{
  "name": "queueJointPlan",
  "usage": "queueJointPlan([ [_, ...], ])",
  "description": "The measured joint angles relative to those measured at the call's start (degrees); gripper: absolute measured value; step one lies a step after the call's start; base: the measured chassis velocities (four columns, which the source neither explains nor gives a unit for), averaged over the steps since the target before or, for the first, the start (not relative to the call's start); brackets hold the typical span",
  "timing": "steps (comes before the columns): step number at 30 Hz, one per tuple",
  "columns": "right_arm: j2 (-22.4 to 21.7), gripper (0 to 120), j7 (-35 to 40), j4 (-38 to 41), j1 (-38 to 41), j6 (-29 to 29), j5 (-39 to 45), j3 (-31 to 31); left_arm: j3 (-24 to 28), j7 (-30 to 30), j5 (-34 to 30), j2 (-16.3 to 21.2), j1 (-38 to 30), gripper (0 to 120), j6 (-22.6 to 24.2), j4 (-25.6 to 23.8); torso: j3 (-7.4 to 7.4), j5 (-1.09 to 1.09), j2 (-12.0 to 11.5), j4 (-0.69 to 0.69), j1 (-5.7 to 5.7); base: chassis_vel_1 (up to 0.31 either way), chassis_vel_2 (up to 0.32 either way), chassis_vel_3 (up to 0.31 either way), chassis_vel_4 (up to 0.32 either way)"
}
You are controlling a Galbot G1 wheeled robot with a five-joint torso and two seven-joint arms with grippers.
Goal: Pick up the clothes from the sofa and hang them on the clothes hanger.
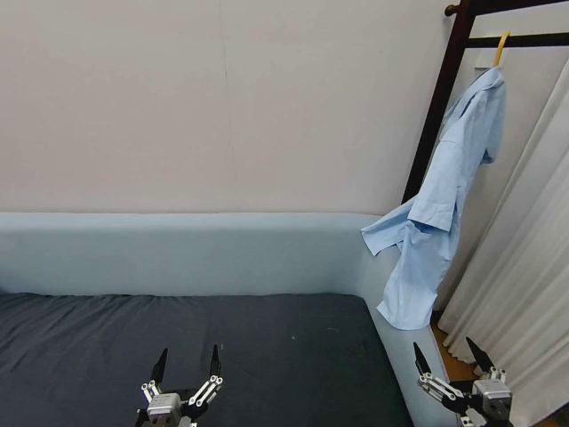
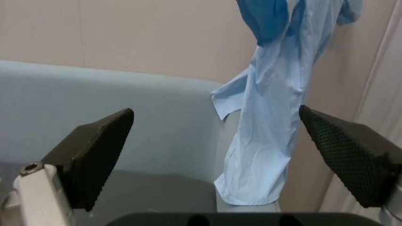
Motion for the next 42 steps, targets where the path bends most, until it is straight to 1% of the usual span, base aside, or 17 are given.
queueJointPlan([
  [42, 0.0, 100, 0.0, 0.0, 0.0, 0.0, 0.0, 0.0, 0.0, 0.0, 0.0, 0.0, 0.0, 100, 0.0, 0.0, 0.00, 0.00, 0.0, 0.00, 0.00, 0.000, 0.000, 0.000, 0.000],
])
